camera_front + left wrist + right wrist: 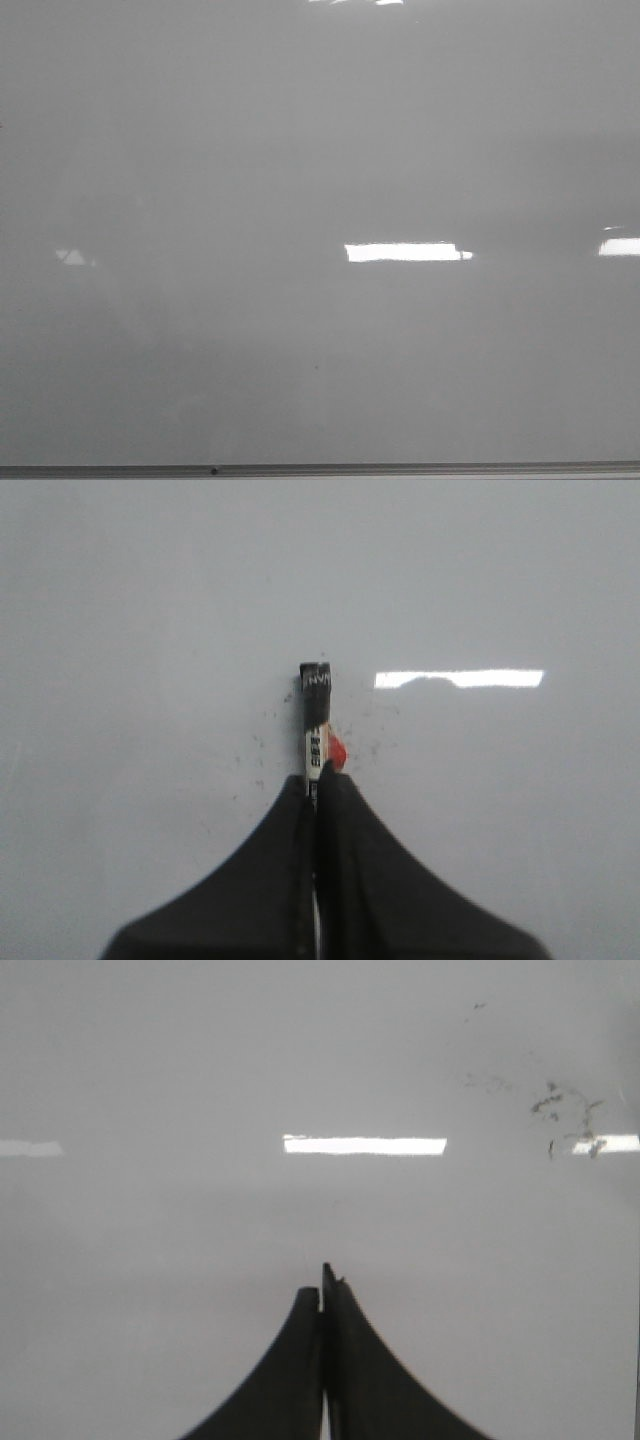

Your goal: Write number 9 on whiteboard

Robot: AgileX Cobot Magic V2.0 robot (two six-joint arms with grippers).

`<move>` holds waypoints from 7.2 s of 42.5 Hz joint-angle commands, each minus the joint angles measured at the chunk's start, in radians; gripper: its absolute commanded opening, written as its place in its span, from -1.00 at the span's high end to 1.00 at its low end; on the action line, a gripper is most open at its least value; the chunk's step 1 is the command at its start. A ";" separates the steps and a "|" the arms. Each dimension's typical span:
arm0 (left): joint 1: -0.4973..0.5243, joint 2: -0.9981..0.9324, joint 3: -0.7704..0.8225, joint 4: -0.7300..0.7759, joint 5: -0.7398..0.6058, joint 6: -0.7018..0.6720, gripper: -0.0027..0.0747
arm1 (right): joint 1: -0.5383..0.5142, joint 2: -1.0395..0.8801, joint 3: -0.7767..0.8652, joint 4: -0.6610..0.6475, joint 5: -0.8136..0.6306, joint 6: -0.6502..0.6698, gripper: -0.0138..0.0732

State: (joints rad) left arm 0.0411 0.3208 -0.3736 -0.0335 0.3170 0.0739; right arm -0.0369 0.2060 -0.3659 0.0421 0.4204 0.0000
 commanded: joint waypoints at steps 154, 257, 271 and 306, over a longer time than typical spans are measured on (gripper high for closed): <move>-0.613 0.961 -0.679 -0.647 0.882 1.077 0.98 | 0.411 0.901 -0.657 0.935 0.690 -0.934 -0.54; -0.276 0.461 -0.252 -1.133 0.727 1.258 0.98 | 0.191 1.207 -0.701 1.227 0.231 -1.105 0.84; -0.276 0.461 -0.252 -1.133 0.725 1.258 0.98 | 0.296 1.388 -0.815 1.224 0.207 -1.116 0.84; -0.276 0.461 -0.252 -1.133 0.725 1.258 0.98 | 0.280 1.389 -0.691 1.117 0.151 -1.092 0.82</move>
State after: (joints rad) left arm -0.2364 0.7876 -0.6016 -1.0909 1.0526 1.3332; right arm 0.2271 1.5844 -1.0761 1.1500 0.6233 -1.0817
